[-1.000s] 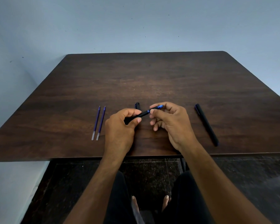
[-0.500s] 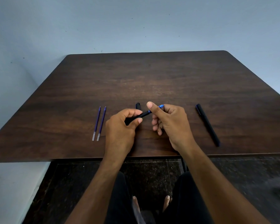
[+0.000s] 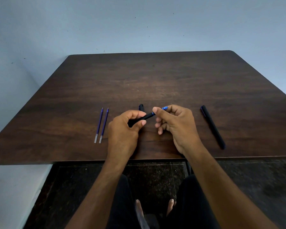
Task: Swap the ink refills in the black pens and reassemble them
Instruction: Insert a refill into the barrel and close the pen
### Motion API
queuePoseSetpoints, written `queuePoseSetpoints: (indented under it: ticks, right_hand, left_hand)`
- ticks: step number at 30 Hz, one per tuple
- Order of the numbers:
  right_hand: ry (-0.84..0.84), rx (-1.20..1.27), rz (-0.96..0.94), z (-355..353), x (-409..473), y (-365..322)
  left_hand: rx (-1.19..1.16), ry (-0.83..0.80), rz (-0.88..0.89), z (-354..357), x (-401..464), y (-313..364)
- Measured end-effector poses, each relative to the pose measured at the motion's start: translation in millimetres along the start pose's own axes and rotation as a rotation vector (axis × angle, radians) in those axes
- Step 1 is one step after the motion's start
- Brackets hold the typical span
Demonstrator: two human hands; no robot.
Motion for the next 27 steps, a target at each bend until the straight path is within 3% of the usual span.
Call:
queuePoseSetpoints:
  ticks: [7,13,19,27]
  right_hand:
    - [0.039,-0.177,-0.032,3.3,-1.9,-0.4]
    - [-0.041,0.042,0.037,0.9,-0.7,-3.3]
    - [-0.024,0.086,0.029,-1.1,1.1,1.2]
    - [0.038,-0.141,-0.027,2.4,-1.4,1.2]
  left_hand:
    - [0.021,-0.005,-0.007,1.3,0.7,-1.5]
    - [-0.004,-0.005,-0.015,1.3,1.1,0.4]
    - [-0.004,-0.003,0.004,1.2,0.2,0.4]
    - [0.006,0.01,0.021,1.8,0.5,-0.6]
Point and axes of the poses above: each hand's wrist, its own x-axis towards the middle knuckle, its own z-axis out of the palm, y = z × x, the point moved 5 cm from there along x, towards the middle knuckle, and after that the axes turned 8 degrees about x, right-handed, at the moved point
